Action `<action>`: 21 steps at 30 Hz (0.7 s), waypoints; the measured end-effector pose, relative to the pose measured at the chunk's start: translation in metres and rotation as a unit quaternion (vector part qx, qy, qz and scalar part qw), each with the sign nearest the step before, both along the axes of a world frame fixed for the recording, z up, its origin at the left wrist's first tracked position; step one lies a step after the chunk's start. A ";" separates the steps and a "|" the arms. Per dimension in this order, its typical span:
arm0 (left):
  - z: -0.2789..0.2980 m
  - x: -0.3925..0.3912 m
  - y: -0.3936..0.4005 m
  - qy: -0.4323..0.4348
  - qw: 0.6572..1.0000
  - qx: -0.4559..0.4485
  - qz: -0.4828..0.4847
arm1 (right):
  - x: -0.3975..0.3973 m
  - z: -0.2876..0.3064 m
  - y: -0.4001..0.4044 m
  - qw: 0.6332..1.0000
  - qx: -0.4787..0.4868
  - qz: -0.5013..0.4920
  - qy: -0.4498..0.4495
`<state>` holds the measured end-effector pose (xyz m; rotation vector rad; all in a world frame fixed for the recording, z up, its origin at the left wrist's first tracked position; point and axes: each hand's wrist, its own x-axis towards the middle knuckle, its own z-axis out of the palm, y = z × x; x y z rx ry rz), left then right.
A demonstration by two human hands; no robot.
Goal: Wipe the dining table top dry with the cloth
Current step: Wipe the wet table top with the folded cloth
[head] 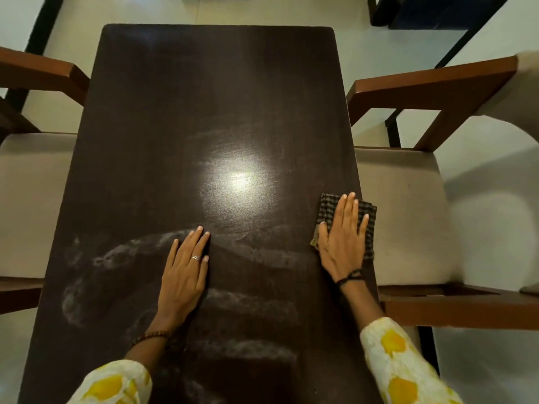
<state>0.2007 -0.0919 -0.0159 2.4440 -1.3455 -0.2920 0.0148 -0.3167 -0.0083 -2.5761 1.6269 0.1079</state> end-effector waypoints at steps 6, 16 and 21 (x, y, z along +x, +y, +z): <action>-0.001 0.002 0.003 0.009 0.998 -0.037 0.043 | 0.081 0.003 0.100 0.996 0.030 0.079 -0.039; 0.015 0.051 0.047 0.015 0.995 -0.013 0.094 | 0.054 -0.002 0.088 0.995 0.008 0.097 -0.006; 0.015 0.100 0.121 0.003 0.993 0.051 0.109 | 0.042 -0.003 0.081 1.000 -0.007 -0.017 -0.005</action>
